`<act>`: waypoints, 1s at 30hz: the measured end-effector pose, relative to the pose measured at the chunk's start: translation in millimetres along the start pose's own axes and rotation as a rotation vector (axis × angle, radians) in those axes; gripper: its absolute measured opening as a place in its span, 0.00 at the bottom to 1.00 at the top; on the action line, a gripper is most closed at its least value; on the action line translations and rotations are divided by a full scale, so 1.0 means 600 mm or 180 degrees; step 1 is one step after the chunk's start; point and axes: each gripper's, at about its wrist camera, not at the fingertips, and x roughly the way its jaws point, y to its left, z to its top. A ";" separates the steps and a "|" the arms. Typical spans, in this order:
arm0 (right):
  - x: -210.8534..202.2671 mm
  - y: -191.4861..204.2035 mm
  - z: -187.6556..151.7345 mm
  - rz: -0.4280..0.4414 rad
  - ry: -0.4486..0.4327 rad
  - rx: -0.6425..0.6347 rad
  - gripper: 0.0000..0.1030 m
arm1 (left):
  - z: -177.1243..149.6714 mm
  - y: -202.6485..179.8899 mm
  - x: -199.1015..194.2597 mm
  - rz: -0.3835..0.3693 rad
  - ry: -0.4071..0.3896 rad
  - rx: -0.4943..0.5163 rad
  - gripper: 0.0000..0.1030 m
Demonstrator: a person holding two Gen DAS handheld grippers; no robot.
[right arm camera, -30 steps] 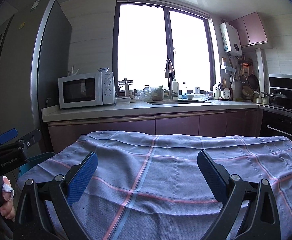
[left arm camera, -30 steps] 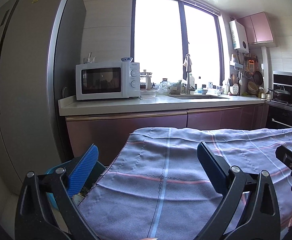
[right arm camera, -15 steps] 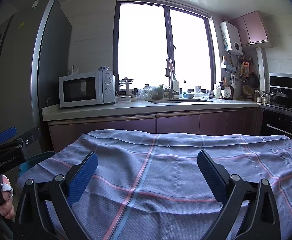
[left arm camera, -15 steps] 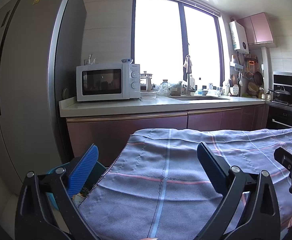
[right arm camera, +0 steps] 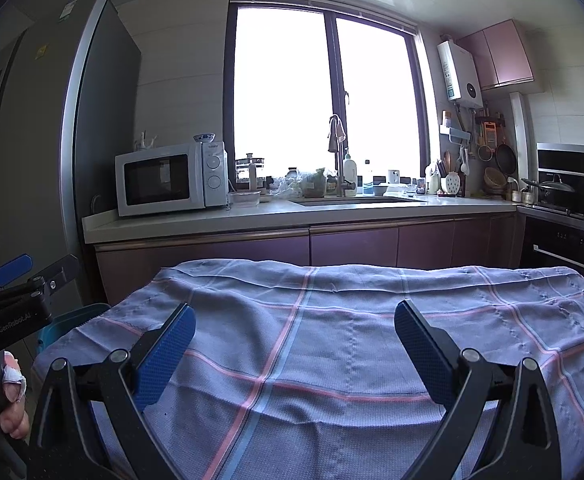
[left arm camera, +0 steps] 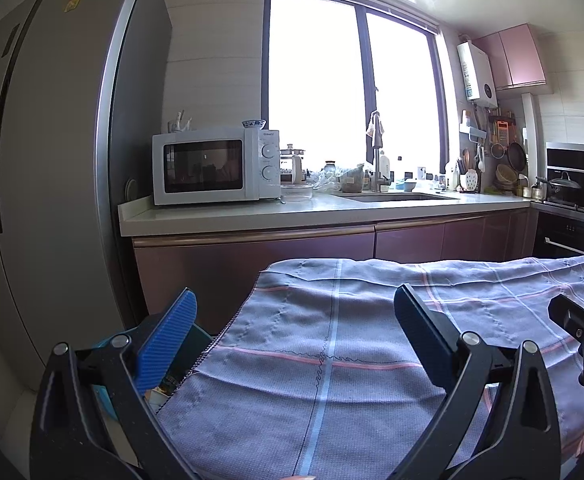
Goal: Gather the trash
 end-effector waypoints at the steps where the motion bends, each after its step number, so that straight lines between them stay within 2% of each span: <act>1: 0.000 0.000 0.000 0.0002 -0.0006 0.0001 0.93 | 0.001 -0.001 0.000 -0.0001 -0.0003 0.0002 0.94; 30: 0.004 -0.004 0.001 -0.0038 -0.0017 0.0010 0.93 | 0.007 -0.004 -0.001 0.0014 -0.0063 0.0011 0.94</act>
